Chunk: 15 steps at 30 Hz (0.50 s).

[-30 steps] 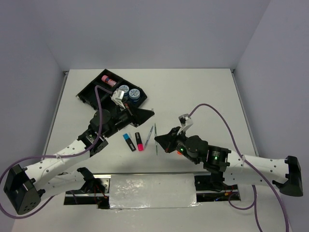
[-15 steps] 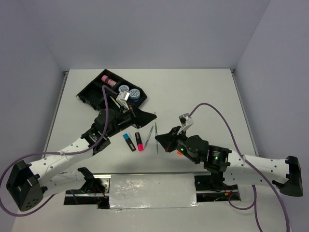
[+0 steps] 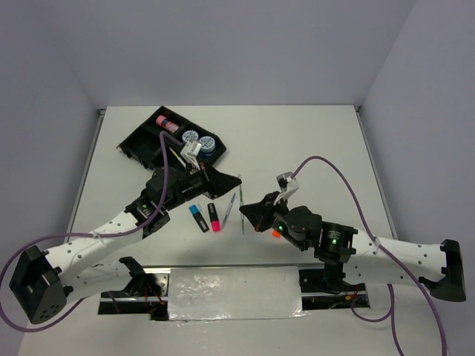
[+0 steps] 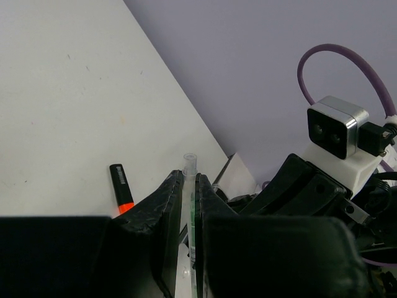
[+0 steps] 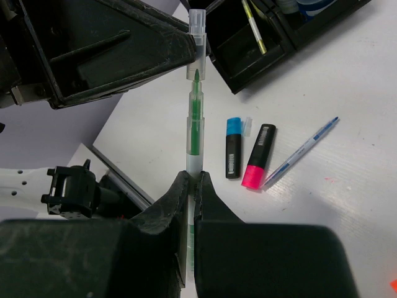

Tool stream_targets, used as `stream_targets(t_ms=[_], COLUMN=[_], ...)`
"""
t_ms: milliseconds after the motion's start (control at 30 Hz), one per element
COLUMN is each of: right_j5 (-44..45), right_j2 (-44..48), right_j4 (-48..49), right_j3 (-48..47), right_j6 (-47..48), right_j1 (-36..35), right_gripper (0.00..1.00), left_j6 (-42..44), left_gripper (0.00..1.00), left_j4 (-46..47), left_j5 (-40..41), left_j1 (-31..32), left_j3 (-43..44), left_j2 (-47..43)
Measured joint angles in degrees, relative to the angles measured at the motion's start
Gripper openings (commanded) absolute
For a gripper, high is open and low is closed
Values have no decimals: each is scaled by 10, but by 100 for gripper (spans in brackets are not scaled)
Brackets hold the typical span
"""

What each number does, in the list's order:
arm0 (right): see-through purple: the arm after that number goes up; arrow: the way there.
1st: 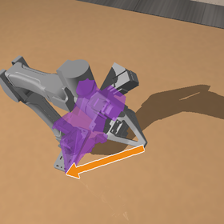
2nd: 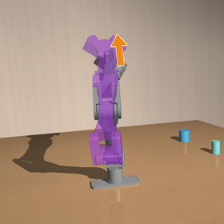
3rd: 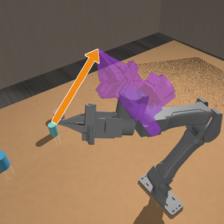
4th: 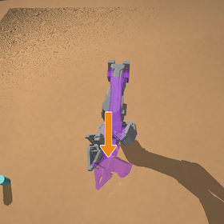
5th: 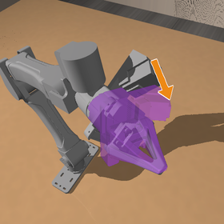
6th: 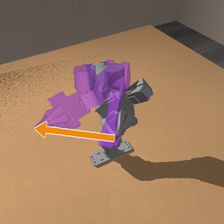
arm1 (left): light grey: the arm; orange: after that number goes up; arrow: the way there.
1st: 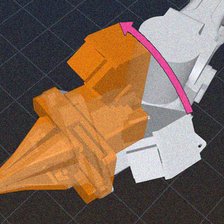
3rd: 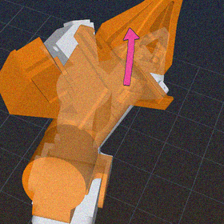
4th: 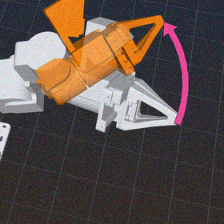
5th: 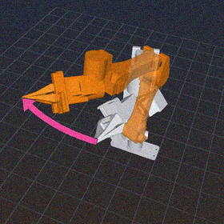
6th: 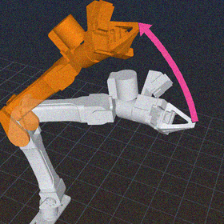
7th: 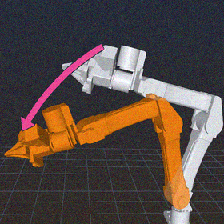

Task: Sort the stationery into containers
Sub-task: Close the pen cap on the pen.

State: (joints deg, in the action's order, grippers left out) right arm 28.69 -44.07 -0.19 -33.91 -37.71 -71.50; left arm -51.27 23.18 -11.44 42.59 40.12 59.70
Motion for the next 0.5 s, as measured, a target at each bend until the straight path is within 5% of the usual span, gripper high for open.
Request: stream_targets(t_ms=[500], right_j5=[7], right_j2=[-8], right_j4=[-26], right_j3=[-38], right_j6=[45], right_j1=[12], right_gripper=[0], left_j6=[-12], left_gripper=[0], left_j4=[12], left_j5=[-15], left_j1=[12], left_j3=[-1], left_j2=[1])
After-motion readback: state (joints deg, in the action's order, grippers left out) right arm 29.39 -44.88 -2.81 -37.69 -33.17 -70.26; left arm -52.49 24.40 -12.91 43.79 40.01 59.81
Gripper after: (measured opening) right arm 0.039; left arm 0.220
